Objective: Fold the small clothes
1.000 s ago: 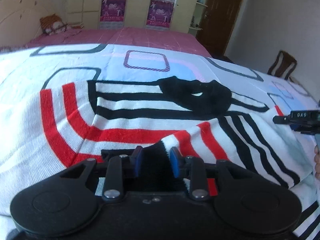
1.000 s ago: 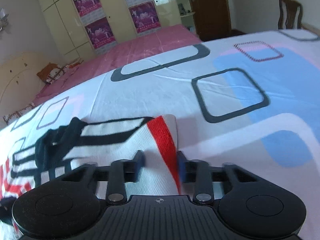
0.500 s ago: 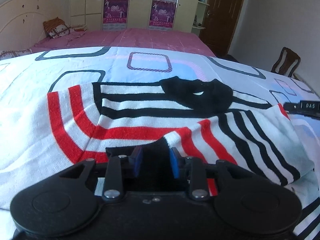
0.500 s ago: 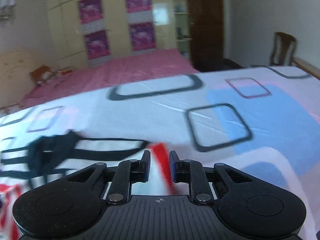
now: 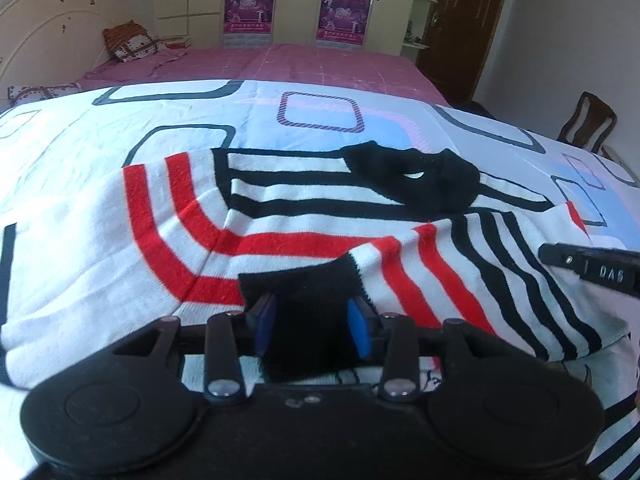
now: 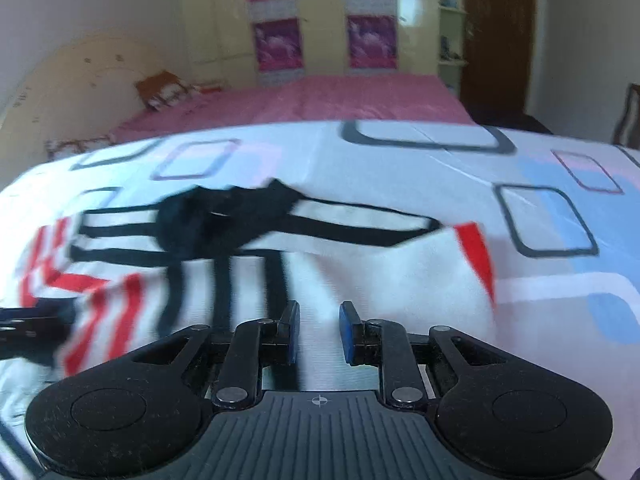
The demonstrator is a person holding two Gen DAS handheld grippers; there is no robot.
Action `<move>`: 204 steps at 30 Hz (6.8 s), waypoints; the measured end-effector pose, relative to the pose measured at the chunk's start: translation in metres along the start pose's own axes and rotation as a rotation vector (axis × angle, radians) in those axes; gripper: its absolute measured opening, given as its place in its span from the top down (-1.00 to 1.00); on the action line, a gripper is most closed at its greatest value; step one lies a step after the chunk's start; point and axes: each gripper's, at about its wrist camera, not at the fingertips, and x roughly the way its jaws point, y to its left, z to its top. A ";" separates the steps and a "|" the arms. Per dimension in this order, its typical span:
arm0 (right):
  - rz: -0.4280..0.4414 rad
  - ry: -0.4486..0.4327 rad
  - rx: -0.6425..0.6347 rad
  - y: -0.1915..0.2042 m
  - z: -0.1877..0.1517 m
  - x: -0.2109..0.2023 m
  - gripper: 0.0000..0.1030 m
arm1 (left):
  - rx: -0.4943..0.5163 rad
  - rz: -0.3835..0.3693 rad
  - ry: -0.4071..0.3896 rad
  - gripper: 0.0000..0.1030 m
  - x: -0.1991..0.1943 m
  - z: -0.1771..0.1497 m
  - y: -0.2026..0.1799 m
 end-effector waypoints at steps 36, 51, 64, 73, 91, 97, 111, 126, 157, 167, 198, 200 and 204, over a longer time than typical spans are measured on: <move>0.177 0.029 -0.135 0.160 -0.010 -0.002 -0.25 | -0.551 0.284 -0.037 -0.17 -0.110 -0.066 0.250; 0.083 0.046 -0.156 0.177 -0.018 0.023 -0.26 | -0.805 0.265 -0.212 0.70 -0.086 -0.071 0.338; 0.094 0.062 -0.077 0.156 -0.017 0.017 -0.26 | -0.527 0.100 -0.355 0.88 -0.118 -0.016 0.263; 0.069 -0.022 0.017 0.111 -0.011 -0.026 -0.26 | -0.152 -0.232 -0.316 0.88 -0.081 0.036 0.089; 0.086 -0.032 0.107 0.055 -0.030 -0.067 -0.26 | 0.185 -0.158 -0.127 -0.31 -0.034 -0.007 -0.002; 0.160 -0.020 -0.022 0.105 -0.025 -0.051 -0.26 | 0.122 0.009 -0.132 -0.30 -0.056 -0.023 0.048; 0.094 -0.001 -0.095 0.136 -0.005 -0.001 0.83 | 0.049 0.144 -0.127 0.33 -0.011 -0.015 0.093; -0.019 0.024 0.154 0.029 -0.023 -0.025 0.88 | 0.158 0.102 -0.118 0.75 -0.007 -0.022 0.086; -0.059 0.033 0.058 0.013 -0.027 -0.031 0.82 | -0.007 -0.064 -0.066 0.53 0.029 0.051 0.082; -0.040 -0.089 0.023 0.032 -0.001 -0.043 0.34 | 0.009 -0.060 -0.062 0.53 0.057 0.073 0.084; 0.029 -0.034 -0.067 0.065 0.007 -0.003 0.34 | -0.027 0.015 -0.094 0.51 0.050 0.087 0.096; 0.042 -0.032 -0.072 0.070 0.007 -0.005 0.34 | -0.012 -0.004 -0.098 0.51 0.040 0.084 0.088; 0.058 -0.022 -0.097 0.082 0.002 -0.008 0.34 | 0.025 -0.043 -0.099 0.47 0.022 0.073 0.071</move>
